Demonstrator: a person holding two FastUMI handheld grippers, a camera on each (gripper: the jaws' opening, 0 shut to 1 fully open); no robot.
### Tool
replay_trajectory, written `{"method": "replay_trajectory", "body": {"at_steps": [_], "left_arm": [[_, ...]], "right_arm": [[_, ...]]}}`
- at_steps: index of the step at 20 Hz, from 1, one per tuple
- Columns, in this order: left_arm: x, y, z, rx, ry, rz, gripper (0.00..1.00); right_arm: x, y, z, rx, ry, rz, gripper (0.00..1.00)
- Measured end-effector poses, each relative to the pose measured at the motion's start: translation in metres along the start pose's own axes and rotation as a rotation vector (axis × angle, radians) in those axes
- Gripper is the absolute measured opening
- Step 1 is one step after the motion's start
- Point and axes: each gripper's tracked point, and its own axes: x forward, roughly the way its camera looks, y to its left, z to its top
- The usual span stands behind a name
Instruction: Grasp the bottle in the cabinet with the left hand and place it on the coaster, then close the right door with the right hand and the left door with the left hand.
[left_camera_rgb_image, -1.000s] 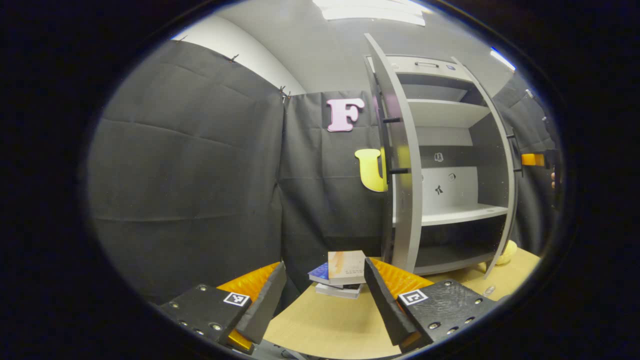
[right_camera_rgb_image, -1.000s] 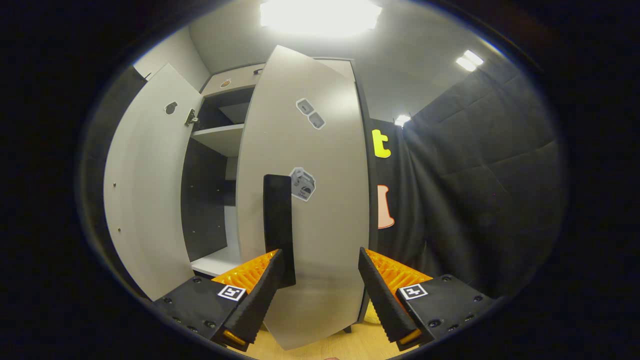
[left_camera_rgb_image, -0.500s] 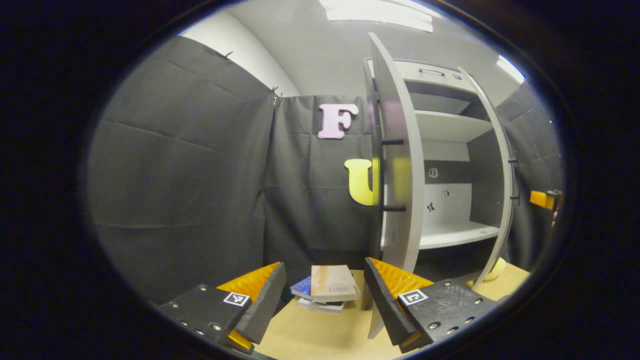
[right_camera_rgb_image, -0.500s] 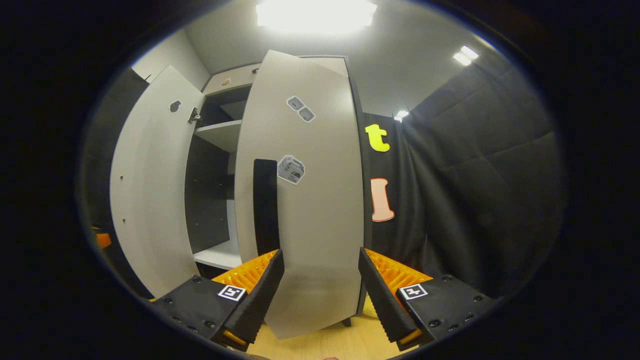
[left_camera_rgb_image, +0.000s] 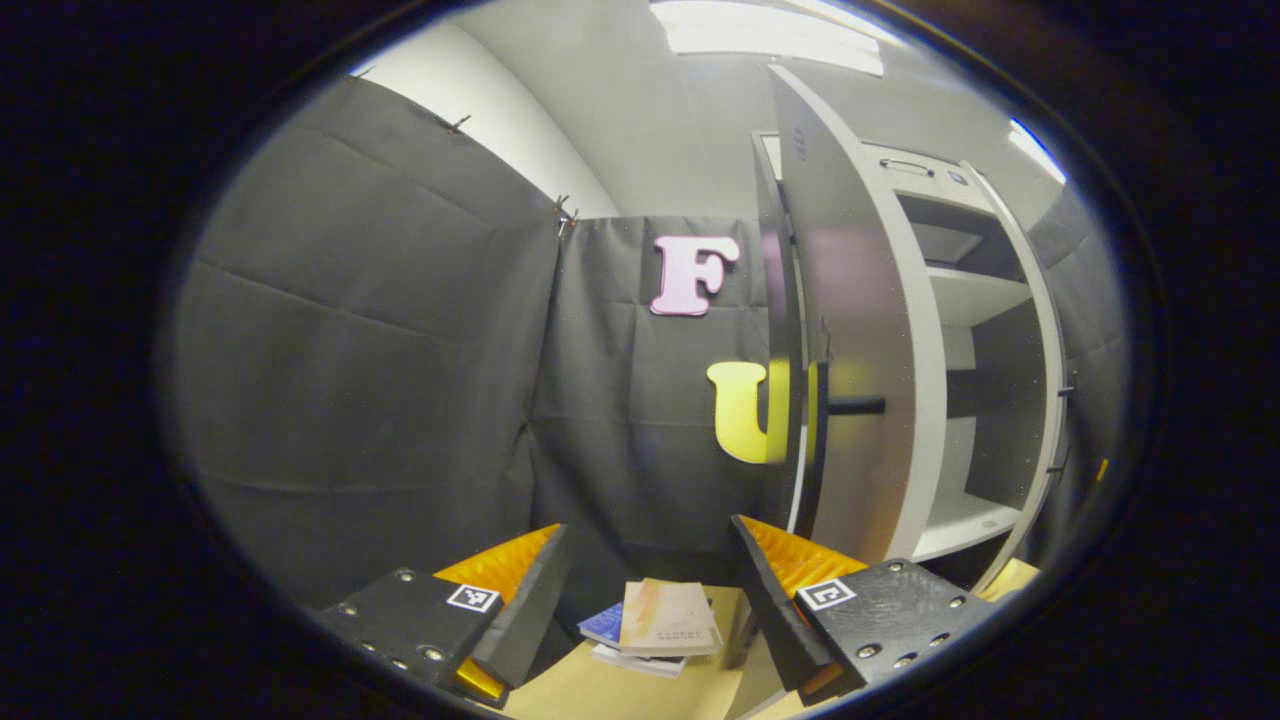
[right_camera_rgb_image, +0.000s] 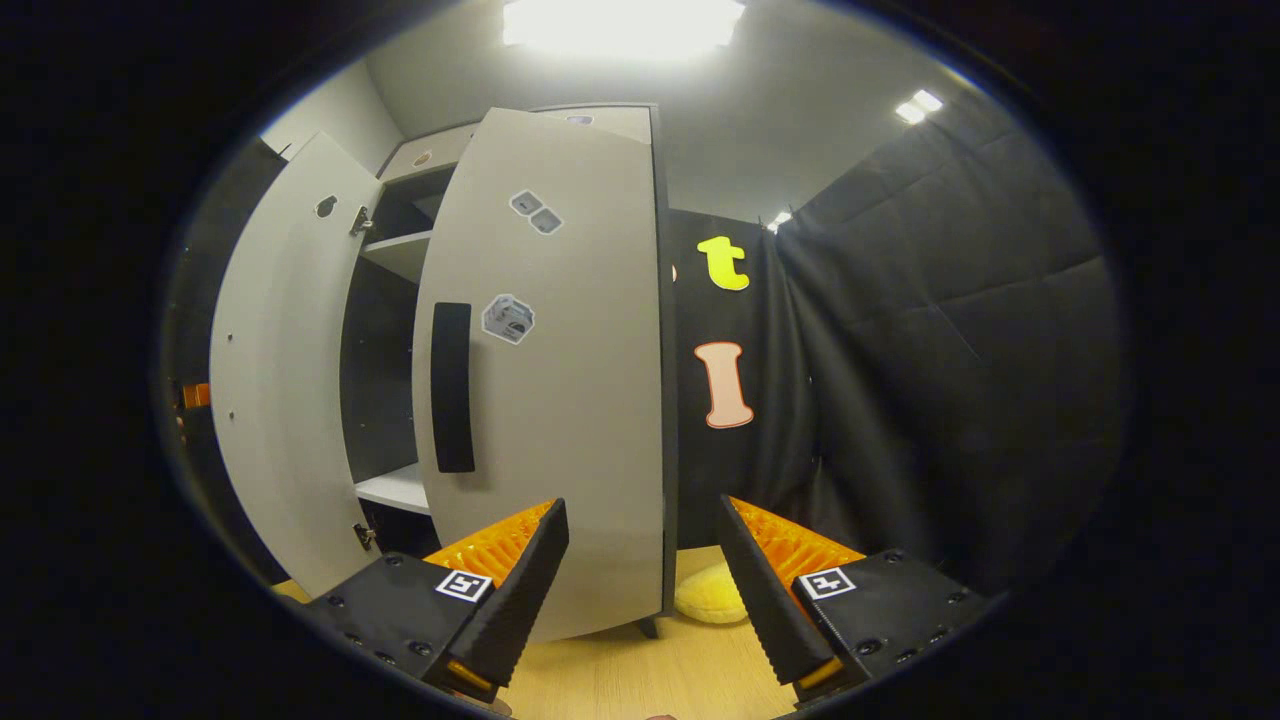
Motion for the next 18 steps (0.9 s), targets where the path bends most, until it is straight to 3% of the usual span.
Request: {"method": "replay_trajectory", "body": {"at_steps": [2, 3, 9, 18], "left_arm": [[-0.002, -0.001, 0.01, 0.036, -0.036, 0.008, 0.98], [-0.004, -0.004, 0.013, 0.039, -0.043, 0.008, 0.98], [-0.018, -0.028, 0.01, 0.048, -0.044, 0.006, 0.98], [-0.033, -0.08, 0.009, -0.024, -0.044, -0.015, 0.98]], "right_arm": [[-0.003, -0.01, -0.003, -0.007, 0.006, -0.003, 0.95], [-0.005, -0.015, -0.005, -0.012, 0.011, -0.001, 0.92], [-0.006, -0.034, -0.011, -0.035, 0.023, 0.01, 0.92], [0.0, -0.044, -0.018, -0.04, 0.027, 0.058, 0.96]]}}
